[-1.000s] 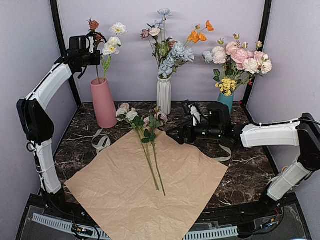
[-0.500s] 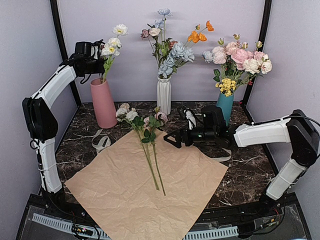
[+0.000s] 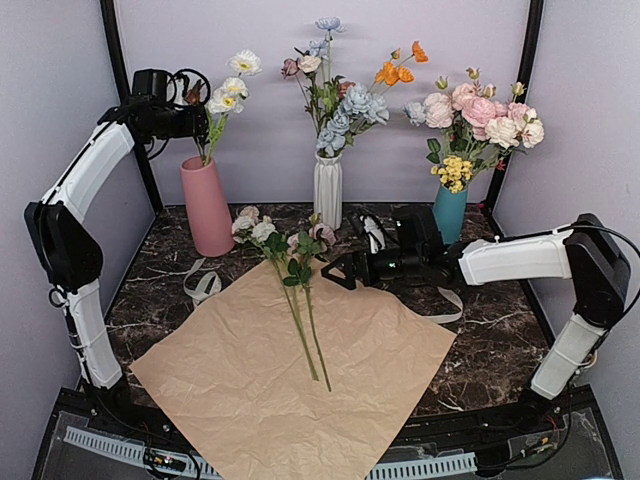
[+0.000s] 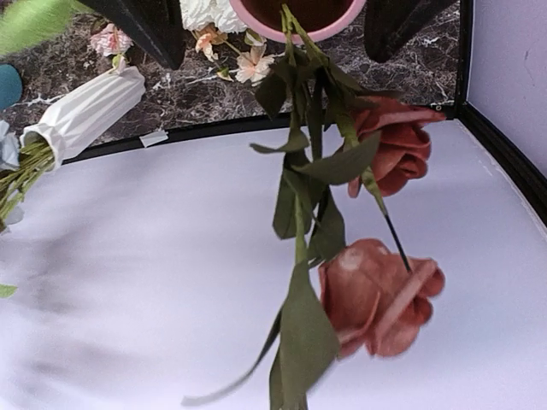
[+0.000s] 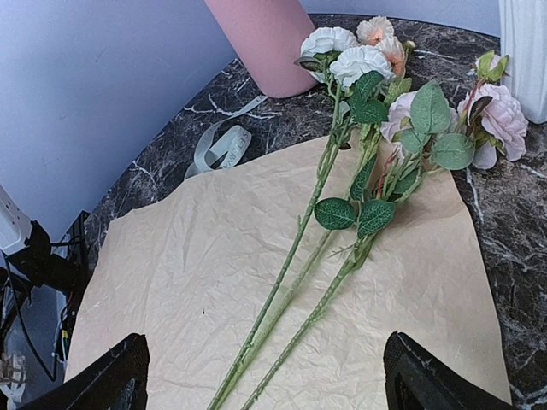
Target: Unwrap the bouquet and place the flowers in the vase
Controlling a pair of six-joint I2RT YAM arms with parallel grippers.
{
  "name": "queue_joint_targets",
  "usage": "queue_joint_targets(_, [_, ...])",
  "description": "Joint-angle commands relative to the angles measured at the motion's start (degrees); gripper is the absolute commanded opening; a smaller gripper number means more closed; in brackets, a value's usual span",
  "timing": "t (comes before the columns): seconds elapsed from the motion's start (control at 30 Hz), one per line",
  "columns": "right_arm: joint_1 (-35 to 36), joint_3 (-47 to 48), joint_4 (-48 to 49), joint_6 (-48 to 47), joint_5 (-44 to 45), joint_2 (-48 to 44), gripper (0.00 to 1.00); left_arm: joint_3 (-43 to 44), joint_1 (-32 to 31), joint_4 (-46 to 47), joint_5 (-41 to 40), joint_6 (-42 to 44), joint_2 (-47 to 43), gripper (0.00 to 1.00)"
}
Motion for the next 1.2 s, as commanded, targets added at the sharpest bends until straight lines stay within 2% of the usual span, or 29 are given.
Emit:
queue_joint_targets(0.0, [-0.1,1.9,-1.6,2.9,0.8,0.6,0.94,1.3,0.2,-2.4,3.1,-1.3,-8.4,0.76])
queue_joint_targets(0.2, [2.0,4.2,-6.4,2.9,4.8,1.0,0.94,-2.6,0.1,-4.0,6.3,-2.8,-16.1,0.81])
queue_joint_targets(0.3, [3.4,6.5,-9.8,2.6,8.3,1.6,0.93,-7.2,0.1,-4.5,8.2,-3.7,-21.1,0.89])
queue_joint_targets(0.43, [5.4,11.1,-15.8,2.5,13.7,3.4,0.91,-14.5,0.2,-4.3,9.5,-4.4,-29.0,0.92])
queue_joint_targets(0.6, [7.9,14.9,-20.7,4.1,17.1,7.0,0.84,-29.4,0.1,-1.3,11.6,-5.9,-40.9,0.92])
queue_joint_targets(0.83, [12.3,23.5,-25.0,6.1,17.6,15.8,0.66,-60.5,0.0,8.0,22.5,-10.2,-60.4,0.9])
queue_joint_targets(0.97, [13.9,29.4,-26.8,6.0,17.4,21.9,0.5,-76.0,0.0,11.3,24.3,-11.9,-67.7,0.89])
queue_joint_targets(1.17, [13.9,38.5,-28.5,5.4,18.4,31.1,0.46,-86.5,-0.1,11.8,23.6,-11.5,-72.6,0.89])
